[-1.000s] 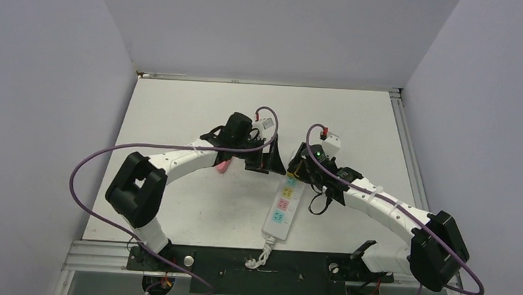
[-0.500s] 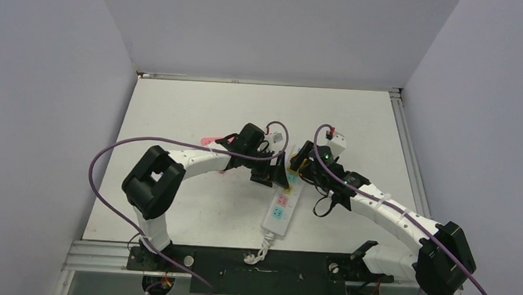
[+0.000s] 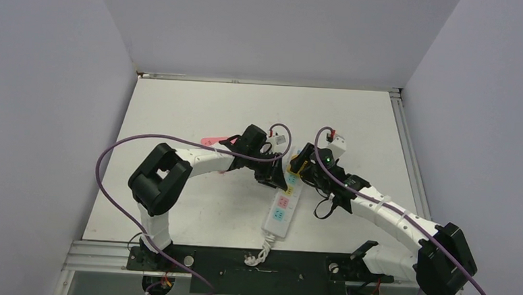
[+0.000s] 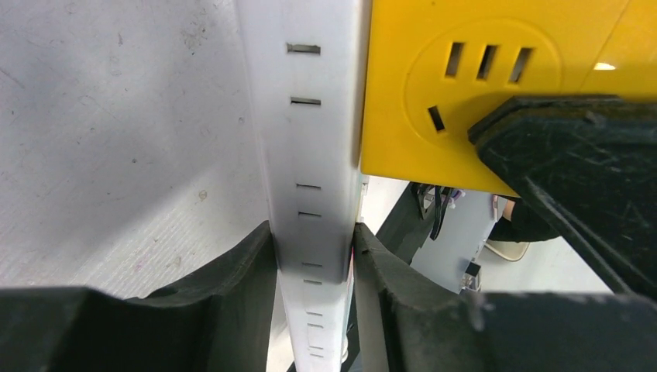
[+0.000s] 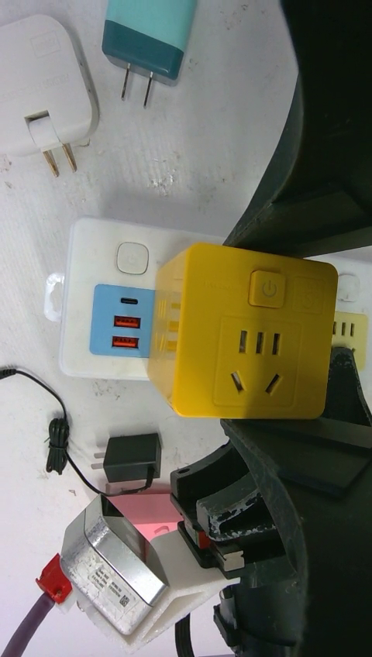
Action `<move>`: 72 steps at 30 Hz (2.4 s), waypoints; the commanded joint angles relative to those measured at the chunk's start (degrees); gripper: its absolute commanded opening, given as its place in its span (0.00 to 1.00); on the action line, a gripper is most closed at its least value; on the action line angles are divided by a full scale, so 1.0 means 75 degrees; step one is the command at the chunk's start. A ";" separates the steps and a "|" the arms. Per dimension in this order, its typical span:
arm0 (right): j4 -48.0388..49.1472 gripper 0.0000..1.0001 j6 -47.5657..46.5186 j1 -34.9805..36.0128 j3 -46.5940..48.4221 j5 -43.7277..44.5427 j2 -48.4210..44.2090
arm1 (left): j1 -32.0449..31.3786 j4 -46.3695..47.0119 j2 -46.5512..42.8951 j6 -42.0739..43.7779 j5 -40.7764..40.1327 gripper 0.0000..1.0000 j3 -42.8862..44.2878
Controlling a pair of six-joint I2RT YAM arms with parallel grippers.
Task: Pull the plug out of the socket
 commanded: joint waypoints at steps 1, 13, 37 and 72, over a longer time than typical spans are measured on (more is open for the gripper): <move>0.0858 0.05 0.0015 -0.0069 -0.0011 0.0014 -0.0367 | -0.0039 0.0735 0.0036 -0.0170 0.0609 0.21 0.0215; 0.0700 0.05 -0.0383 -0.0244 -0.0191 -0.0041 -0.0471 | -0.0013 0.0737 0.0059 -0.0077 0.0680 0.00 0.0248; 0.2142 0.05 -0.0871 -0.1255 -0.0908 -0.2530 -0.0833 | 0.0022 0.0687 0.0147 0.0089 0.0594 0.00 0.0299; 0.1149 0.05 -0.0585 -0.0595 -0.0142 -0.1545 -0.0410 | -0.0045 -0.0017 -0.0082 0.0591 -0.0323 0.00 0.0441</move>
